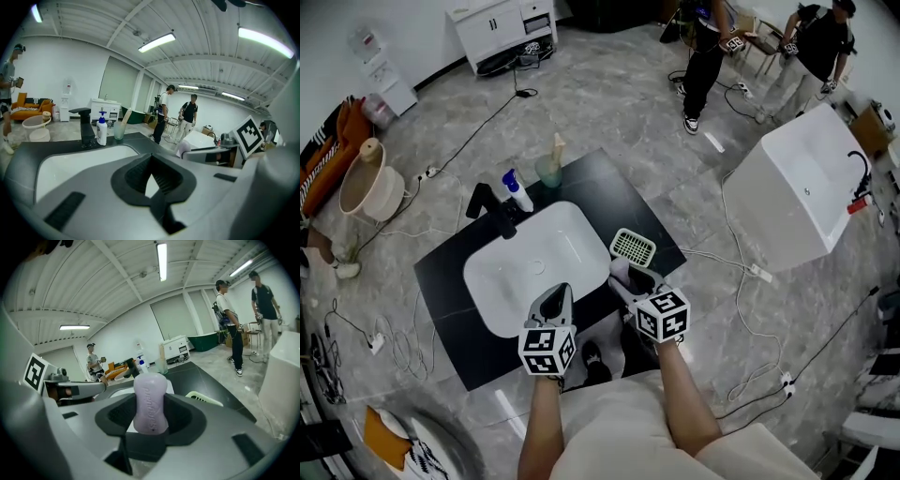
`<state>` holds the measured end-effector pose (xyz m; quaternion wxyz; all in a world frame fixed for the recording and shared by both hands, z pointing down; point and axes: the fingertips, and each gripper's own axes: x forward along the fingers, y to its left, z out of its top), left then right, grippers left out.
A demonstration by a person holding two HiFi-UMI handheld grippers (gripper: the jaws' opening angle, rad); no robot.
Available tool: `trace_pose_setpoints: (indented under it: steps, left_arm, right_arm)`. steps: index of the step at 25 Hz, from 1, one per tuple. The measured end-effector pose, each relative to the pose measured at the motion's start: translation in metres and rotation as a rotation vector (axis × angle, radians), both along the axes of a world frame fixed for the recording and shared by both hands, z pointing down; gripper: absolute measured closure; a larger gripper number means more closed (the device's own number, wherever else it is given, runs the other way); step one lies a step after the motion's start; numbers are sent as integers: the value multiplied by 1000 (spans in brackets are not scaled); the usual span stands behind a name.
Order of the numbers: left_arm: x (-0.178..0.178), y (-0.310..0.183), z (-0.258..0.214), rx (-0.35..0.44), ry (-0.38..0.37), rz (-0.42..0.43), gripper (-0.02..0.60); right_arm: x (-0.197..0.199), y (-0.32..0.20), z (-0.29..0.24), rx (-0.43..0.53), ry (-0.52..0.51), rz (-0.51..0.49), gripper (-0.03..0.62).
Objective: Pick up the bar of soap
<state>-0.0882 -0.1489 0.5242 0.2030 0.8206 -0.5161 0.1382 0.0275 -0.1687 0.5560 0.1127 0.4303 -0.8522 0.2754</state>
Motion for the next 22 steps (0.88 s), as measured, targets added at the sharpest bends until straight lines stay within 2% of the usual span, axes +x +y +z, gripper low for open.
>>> trace_pose_setpoints:
  steps: [10,22]
  left_arm:
    - [-21,21,-5,32,2,33,575]
    - [-37,32,9,37,-15,49,575]
  right_arm:
    - [-16,25,-14,50,-40,54,408]
    - [-30,42,-10,87,-47,38,408]
